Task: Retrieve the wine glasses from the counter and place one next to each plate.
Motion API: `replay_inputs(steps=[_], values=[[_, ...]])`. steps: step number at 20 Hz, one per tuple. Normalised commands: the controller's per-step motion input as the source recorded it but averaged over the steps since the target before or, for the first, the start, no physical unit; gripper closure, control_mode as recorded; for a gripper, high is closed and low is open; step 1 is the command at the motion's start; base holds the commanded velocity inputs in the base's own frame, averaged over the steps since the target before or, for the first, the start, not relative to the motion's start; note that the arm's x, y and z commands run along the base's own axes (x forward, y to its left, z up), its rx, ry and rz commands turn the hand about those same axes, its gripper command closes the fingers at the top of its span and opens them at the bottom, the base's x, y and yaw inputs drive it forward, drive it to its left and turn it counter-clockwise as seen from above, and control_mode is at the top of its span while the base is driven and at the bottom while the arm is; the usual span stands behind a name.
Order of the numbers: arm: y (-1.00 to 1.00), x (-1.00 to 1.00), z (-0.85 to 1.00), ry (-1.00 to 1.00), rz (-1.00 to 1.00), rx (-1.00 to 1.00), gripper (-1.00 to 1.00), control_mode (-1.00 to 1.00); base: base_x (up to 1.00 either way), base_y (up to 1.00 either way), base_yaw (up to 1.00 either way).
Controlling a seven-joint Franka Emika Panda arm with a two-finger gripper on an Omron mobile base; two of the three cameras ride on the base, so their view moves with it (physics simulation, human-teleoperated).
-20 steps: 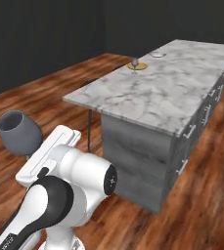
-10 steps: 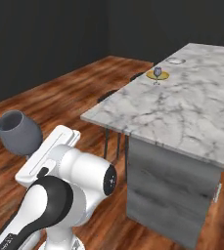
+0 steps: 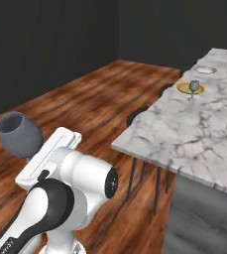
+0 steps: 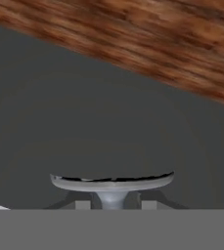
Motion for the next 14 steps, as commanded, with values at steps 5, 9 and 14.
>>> replay_inputs(steps=[5, 9, 14], values=[[0.00, 0.00, 0.00, 0.00, 0.00, 0.00, 1.00, 1.00, 1.00, 1.00, -0.02], [0.00, 0.00, 0.00, 0.00, 0.00, 0.00, 1.00, 1.00, 1.00, 1.00, -0.18], [0.00, 0.00, 0.00, 0.00, 0.00, 0.00, 1.00, 1.00, 1.00, 1.00, -0.31]])
